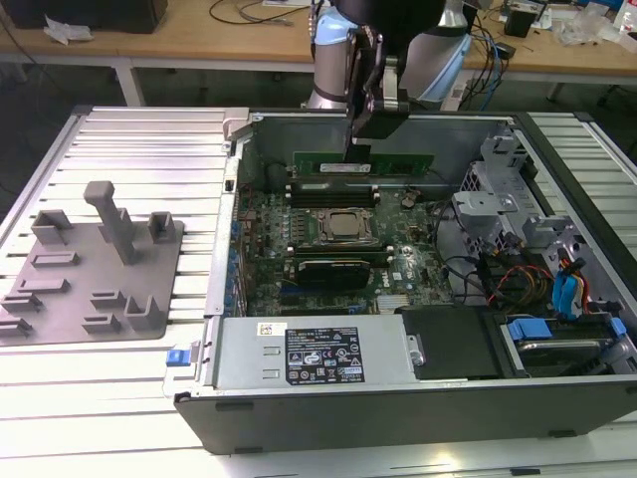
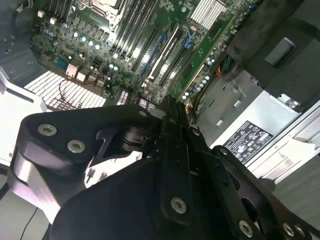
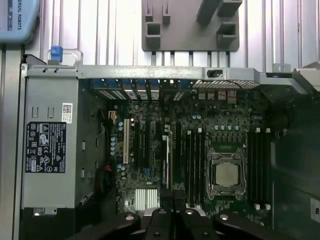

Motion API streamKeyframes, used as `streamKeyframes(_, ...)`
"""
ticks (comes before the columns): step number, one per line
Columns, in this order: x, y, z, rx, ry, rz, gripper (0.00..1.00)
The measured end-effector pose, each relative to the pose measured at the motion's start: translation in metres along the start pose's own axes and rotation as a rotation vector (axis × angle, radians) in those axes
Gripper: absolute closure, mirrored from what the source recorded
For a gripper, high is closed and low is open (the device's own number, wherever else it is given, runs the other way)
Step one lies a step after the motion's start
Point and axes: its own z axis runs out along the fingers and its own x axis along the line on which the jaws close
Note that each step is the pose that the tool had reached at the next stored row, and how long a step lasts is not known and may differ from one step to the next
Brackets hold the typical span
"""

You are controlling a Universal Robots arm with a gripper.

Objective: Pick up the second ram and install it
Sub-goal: 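Pick up the second ram and move it above second insertion slot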

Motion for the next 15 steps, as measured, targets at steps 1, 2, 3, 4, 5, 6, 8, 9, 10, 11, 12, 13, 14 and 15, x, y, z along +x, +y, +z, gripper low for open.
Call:
streamKeyframes(1,-0.0001,-0.0001,0.0013,0.0000,-0.0004,0.000,0.91)
streamKeyframes(2,-0.0008,-0.0002,0.0042,0.0001,-0.0014,0.000,0.91)
streamKeyframes(3,-0.0019,-0.0003,0.0059,0.0001,-0.0017,0.000,0.91)
streamKeyframes(4,-0.0036,-0.0004,0.0080,0.0001,-0.0018,0.000,0.91)
streamKeyframes(5,-0.0053,-0.0006,0.0101,0.0000,-0.0019,0.000,0.91)
streamKeyframes(6,-0.0076,-0.0008,0.0127,0.0001,-0.0019,0.000,0.91)
streamKeyframes(8,-0.0100,-0.0010,0.0159,0.0001,-0.0021,0.000,0.91)
streamKeyframes(9,-0.0119,-0.0011,0.0183,0.0001,-0.0021,0.000,0.91)
streamKeyframes(10,-0.0130,-0.0012,0.0194,0.0001,-0.0021,0.000,0.91)
streamKeyframes(11,-0.0138,-0.0012,0.0202,0.0001,-0.0022,0.000,0.91)
streamKeyframes(12,-0.0155,-0.0013,0.0214,0.0001,-0.0023,0.000,0.91)
streamKeyframes(13,-0.0165,-0.0014,0.0220,0.0001,-0.0023,0.000,0.91)
streamKeyframes(14,-0.0182,-0.0015,0.0230,0.0001,-0.0023,0.000,0.91)
streamKeyframes(15,-0.0197,-0.0015,0.0238,0.0001,-0.0026,0.000,0.91)
